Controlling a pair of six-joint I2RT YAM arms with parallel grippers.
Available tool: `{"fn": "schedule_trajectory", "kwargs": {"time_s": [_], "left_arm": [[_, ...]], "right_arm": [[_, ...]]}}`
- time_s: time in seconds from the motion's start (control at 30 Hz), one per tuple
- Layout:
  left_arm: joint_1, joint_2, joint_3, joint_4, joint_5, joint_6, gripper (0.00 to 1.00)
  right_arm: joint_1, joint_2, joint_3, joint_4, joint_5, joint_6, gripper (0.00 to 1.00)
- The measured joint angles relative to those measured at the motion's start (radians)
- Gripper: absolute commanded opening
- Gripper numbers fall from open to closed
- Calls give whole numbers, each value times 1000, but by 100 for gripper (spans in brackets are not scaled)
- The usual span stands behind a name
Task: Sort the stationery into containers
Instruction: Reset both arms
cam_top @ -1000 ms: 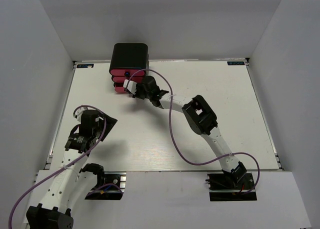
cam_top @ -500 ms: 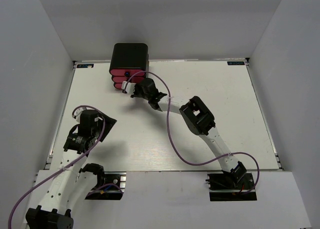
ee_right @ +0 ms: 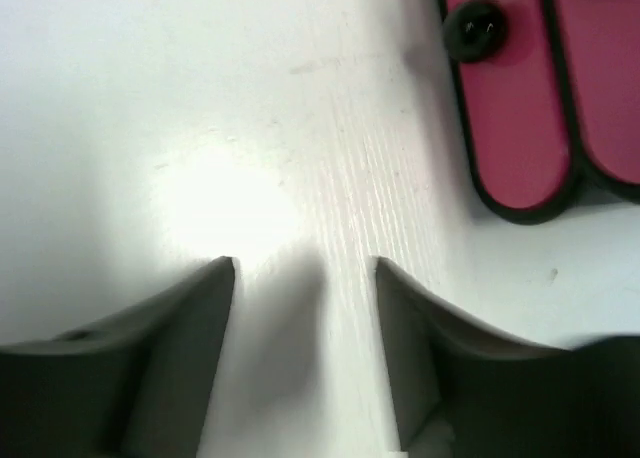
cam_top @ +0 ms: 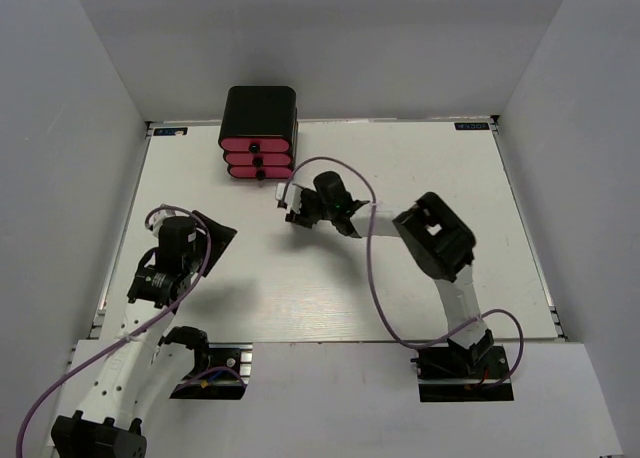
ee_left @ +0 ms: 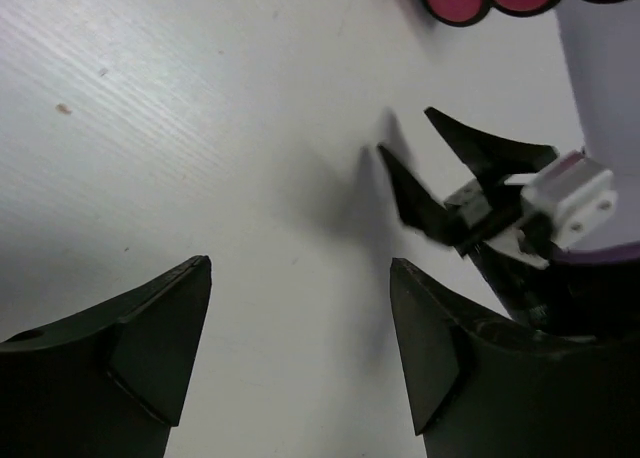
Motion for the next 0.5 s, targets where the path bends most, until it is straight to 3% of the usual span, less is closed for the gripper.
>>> {"fn": "schedule_trajectory", "kwargs": {"time_s": [0.03,0.07,0.27,0.5], "left_arm": [[0,-7,-14,29,10,11,84],[0,-15,-28,58,25,23,84],[0,-30,-84,257,147,124,91],[0,-16,-84,370,238,229,98]], "right_arm": [[-5,-65,-49,-26,-20,26,85],[-8,-118,-78,-44,-32,60,90],[-14,-391,-134,-141,13,288,90],[-31,-507,-159,-330,155,463,90]]}}
